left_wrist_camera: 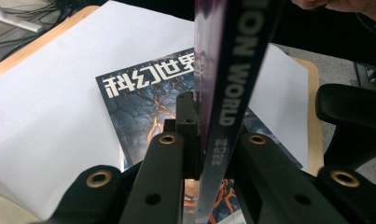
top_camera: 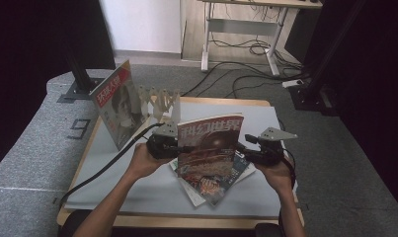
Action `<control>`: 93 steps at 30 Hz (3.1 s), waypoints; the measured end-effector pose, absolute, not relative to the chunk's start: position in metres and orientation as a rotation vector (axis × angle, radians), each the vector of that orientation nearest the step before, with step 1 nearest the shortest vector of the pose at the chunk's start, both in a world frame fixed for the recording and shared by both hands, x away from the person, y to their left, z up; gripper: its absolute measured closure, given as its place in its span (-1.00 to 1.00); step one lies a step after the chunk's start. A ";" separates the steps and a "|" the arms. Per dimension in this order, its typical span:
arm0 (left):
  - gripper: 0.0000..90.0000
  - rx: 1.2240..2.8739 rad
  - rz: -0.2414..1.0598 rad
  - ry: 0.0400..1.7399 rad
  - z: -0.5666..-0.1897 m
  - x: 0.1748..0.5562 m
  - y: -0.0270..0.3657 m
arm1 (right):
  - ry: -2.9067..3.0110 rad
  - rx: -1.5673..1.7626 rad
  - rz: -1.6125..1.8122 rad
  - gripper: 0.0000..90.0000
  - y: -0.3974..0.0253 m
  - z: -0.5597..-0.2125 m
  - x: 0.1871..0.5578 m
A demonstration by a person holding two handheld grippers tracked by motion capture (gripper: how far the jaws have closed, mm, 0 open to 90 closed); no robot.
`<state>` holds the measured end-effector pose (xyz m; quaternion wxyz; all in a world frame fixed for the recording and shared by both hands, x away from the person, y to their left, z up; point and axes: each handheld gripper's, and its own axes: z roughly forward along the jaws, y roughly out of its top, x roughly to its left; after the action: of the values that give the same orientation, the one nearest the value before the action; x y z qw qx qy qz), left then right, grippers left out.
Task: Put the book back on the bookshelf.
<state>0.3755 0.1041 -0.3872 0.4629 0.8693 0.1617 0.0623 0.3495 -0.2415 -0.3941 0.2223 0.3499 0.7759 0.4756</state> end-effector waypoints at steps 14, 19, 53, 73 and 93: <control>0.87 2.096 0.151 0.474 -0.387 0.378 0.106 | 2.220 1.091 1.070 -0.30 -0.254 -0.439 0.350; 0.88 2.091 0.149 0.484 -0.385 0.379 0.109 | 2.218 1.133 1.032 -0.34 -0.258 -0.451 0.351; 0.88 2.090 0.322 0.664 -0.355 0.374 0.158 | 2.011 1.507 0.924 -0.86 -0.309 -0.526 0.351; 0.88 2.043 0.431 0.807 -0.342 0.367 0.205 | 2.019 1.546 0.919 -1.00 -0.316 -0.536 0.352; 0.87 1.984 0.487 0.924 -0.334 0.361 0.249 | 2.015 1.543 0.921 -1.00 -0.316 -0.536 0.351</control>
<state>0.3608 0.2491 -0.3345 0.4348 0.7968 0.3711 0.1958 0.3510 -0.3158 -0.5360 0.2192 0.5577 0.7281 0.3329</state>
